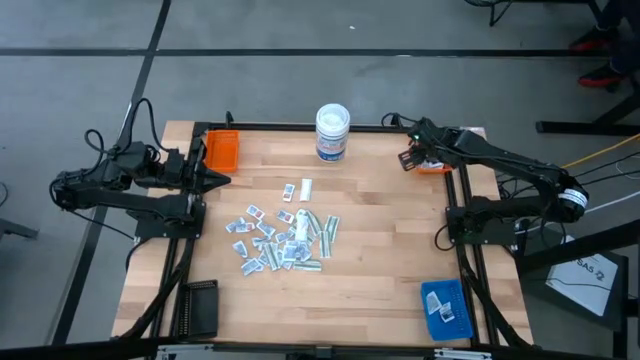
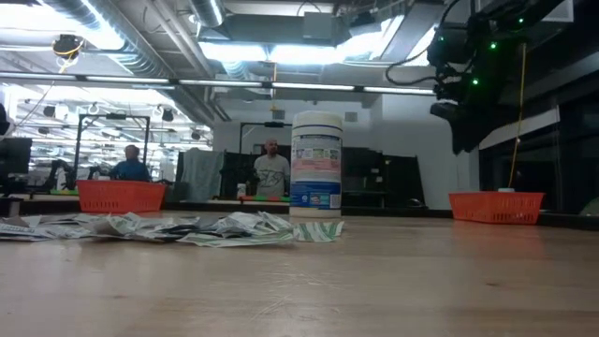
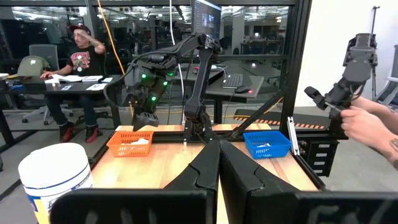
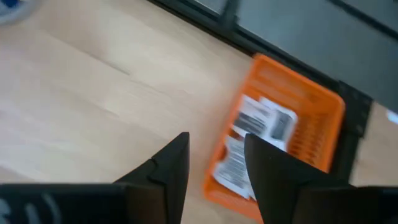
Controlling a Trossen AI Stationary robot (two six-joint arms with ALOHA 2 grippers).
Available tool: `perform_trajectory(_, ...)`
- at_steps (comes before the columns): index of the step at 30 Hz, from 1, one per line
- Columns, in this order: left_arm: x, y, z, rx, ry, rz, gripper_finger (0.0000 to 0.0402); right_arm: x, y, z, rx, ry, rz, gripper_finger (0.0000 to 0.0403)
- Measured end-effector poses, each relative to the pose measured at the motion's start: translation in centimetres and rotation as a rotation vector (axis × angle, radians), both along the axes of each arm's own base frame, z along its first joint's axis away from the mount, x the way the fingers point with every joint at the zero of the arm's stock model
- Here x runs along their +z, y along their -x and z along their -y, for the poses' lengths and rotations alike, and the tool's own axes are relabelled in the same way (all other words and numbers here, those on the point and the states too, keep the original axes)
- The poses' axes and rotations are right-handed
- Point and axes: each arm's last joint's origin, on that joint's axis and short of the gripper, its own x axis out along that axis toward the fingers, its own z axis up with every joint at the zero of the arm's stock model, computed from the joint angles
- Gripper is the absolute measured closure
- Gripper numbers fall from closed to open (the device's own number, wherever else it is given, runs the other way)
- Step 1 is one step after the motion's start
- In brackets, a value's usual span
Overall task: Pick & Place First Aid Supplies
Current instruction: Put the blue alcohol pad into the blue bin
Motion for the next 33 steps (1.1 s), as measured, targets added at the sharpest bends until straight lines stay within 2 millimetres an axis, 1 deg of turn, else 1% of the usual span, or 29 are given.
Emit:
perform_trajectory(9,0.0,0.0,0.0,0.0,0.0,0.0,0.0397,0.7,-2.8,-1.8,0.197,0.08,0.096,0.0248)
perform_trajectory(15,0.0,0.0,0.0,0.0,0.0,0.0,0.0398,1.1,-5.3,-3.5,0.392,0.109,0.193,0.0248)
perform_trajectory(24,0.0,0.0,0.0,0.0,0.0,0.0,0.0398,0.1,-8.8,-6.0,0.602,0.112,0.248,0.0248)
perform_trajectory(30,0.0,0.0,0.0,0.0,0.0,0.0,0.0398,-0.6,-11.0,-8.2,0.763,0.152,0.255,0.0248)
perform_trajectory(33,0.0,0.0,0.0,0.0,0.0,0.0,0.0398,-0.9,-12.1,-9.4,0.869,0.16,0.293,0.0248)
